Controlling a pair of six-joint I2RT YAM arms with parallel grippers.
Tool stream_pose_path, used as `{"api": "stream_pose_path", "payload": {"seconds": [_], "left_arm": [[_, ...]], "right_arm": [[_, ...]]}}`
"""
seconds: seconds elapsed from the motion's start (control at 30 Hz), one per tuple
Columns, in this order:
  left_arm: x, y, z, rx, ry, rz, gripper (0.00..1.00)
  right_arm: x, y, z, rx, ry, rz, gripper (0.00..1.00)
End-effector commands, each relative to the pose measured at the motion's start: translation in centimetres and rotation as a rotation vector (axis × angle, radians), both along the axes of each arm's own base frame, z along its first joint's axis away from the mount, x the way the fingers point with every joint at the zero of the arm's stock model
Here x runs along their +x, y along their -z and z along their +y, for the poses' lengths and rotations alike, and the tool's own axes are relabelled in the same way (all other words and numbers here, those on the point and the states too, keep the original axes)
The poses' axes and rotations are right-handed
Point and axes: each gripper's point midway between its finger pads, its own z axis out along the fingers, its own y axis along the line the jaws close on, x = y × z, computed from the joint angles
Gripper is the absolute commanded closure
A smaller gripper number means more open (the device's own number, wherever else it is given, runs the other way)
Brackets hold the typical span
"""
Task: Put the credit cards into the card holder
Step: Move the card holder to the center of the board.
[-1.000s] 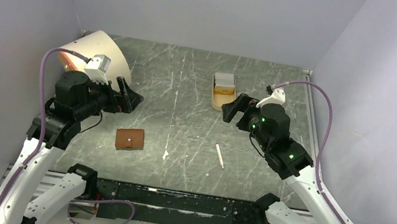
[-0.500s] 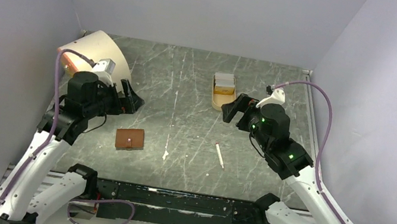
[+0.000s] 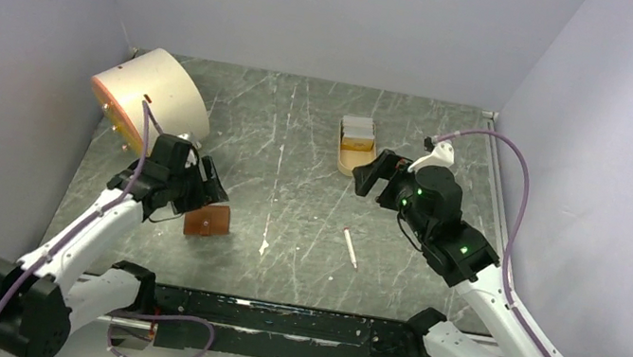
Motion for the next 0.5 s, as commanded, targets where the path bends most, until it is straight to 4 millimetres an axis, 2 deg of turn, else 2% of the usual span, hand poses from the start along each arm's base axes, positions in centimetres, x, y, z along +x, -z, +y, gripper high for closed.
{"api": "stream_pose_path", "payload": {"seconds": [0.0,0.1,0.2,0.27,0.47], "left_arm": [[0.8,2.2,-0.5,-0.031,-0.043,0.047,0.22],[0.7,3.8,-0.4,-0.016,-0.049,0.077,0.18],[0.6,5.0,0.7,0.034,-0.087,0.094,0.13],[0.7,5.3,1.8,0.085,-0.133,0.106,0.07],[1.0,5.9,3.4,0.167,-0.196,0.121,0.04]], "right_arm": [[-0.6,-1.5,0.2,0.032,-0.03,-0.052,0.0],[-0.7,-1.6,0.1,0.035,-0.032,-0.053,0.0],[-0.8,-1.4,-0.1,0.018,-0.026,-0.046,0.01],[-0.8,-1.4,-0.3,0.009,-0.022,-0.043,0.0],[-1.2,-1.9,-0.9,0.005,-0.014,-0.059,0.0]]}}
